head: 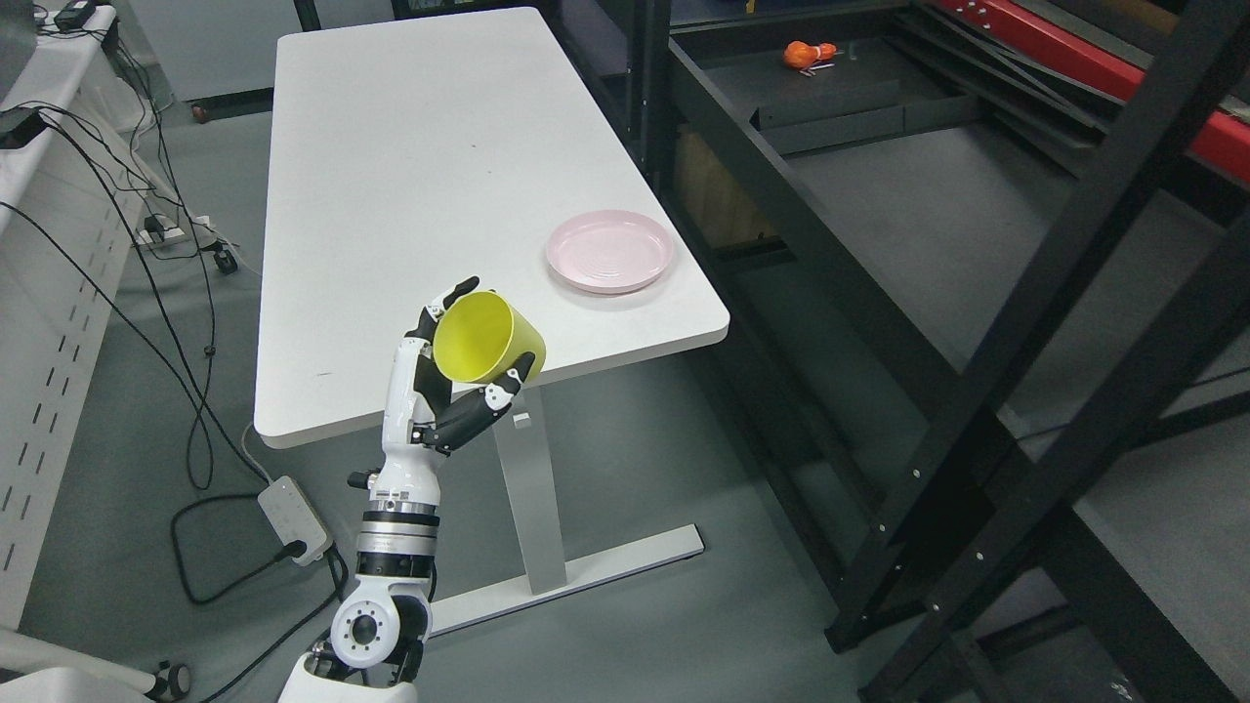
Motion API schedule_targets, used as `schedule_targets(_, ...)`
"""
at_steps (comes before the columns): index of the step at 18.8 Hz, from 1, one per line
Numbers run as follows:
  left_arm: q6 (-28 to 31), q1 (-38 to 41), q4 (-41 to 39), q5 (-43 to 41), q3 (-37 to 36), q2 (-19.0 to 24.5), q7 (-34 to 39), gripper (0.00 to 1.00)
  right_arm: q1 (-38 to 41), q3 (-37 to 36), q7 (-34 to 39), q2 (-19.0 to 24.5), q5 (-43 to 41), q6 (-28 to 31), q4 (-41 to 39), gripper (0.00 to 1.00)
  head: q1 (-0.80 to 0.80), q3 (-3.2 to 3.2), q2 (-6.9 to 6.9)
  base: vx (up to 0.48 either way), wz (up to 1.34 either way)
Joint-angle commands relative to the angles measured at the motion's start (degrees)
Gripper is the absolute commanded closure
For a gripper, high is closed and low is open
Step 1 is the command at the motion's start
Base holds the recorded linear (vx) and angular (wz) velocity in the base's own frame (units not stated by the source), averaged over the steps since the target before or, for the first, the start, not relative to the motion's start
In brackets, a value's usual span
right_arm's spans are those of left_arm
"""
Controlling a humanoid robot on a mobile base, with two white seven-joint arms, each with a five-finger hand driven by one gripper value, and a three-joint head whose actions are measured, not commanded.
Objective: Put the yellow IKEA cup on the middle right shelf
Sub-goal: 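Hold the cup raised in the left hand while turning toward the shelves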
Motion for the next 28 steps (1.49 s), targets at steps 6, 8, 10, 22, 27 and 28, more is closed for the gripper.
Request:
schedule_targets(6, 0.0, -0.1, -0.5, 0.0, 0.0, 1.0, 0.0, 1.0, 0.8, 1.0, 0.0, -1.0, -1.4, 0.0, 0.0, 0.01, 0.0, 0.0, 0.0, -0.233, -0.31)
schedule_targets(8, 0.0, -0.2, -0.5, 0.0, 0.0, 1.0, 0.0, 1.0, 0.8, 1.0, 0.0, -1.0, -1.4, 0.0, 0.0, 0.01, 0.0, 0.0, 0.0, -0.273, -0.38)
schedule_targets(10, 0.0, -0.2, -0.5, 0.0, -0.2, 1.0, 0.0, 1.0, 0.8, 1.0, 0.0, -1.0, -1.4, 0.0, 0.0, 0.01, 0.0, 0.0, 0.0, -0.232, -0.45)
schedule_targets(22, 0.0, -0.5, -0.5, 0.0, -1.2, 1.0, 0.0, 1.0, 0.8, 1.0, 0.0, -1.0, -1.4, 0.0, 0.0, 0.01, 0.0, 0.0, 0.0, -0.156, -0.65)
schedule_targets(27, 0.0, -0.9, -0.5, 0.1, -1.3, 1.0, 0.0, 1.0, 0.8, 1.0, 0.0, -1.0, -1.4, 0.0, 0.0, 0.01, 0.0, 0.0, 0.0, -0.047, -0.53)
schedule_targets(28, 0.0, -0.9, -0.6, 0.1, -1.3, 1.0, 0.0, 1.0, 0.8, 1.0, 0.0, -1.0, -1.4, 0.0, 0.0, 0.01, 0.0, 0.0, 0.0, -0.039, -0.51)
